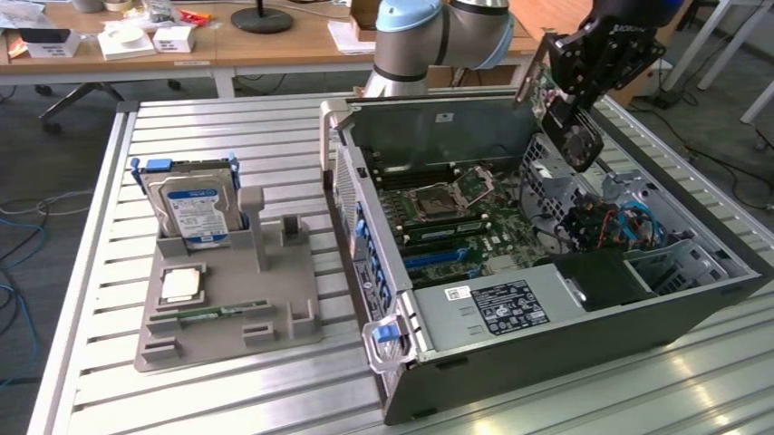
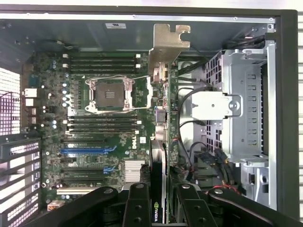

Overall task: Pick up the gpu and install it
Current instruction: 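Pick up the gpu and move the gpu toward the slot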

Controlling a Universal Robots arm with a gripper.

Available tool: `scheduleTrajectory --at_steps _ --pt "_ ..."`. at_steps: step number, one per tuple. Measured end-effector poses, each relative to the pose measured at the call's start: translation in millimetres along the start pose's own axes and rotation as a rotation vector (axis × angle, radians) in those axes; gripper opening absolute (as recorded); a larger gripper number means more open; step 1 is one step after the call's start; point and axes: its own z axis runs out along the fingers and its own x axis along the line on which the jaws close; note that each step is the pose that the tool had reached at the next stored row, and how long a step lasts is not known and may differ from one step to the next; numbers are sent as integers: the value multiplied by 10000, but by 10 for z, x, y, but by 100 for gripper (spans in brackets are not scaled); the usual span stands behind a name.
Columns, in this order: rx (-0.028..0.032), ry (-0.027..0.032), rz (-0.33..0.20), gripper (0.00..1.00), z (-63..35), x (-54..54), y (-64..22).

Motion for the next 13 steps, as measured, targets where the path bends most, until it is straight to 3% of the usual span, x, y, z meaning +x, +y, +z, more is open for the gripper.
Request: scheduleTrajectory --at_steps 6,13 --pt "1 0 -1 26 2 -4 -1" --pt "0 0 -1 26 84 -3 -8"
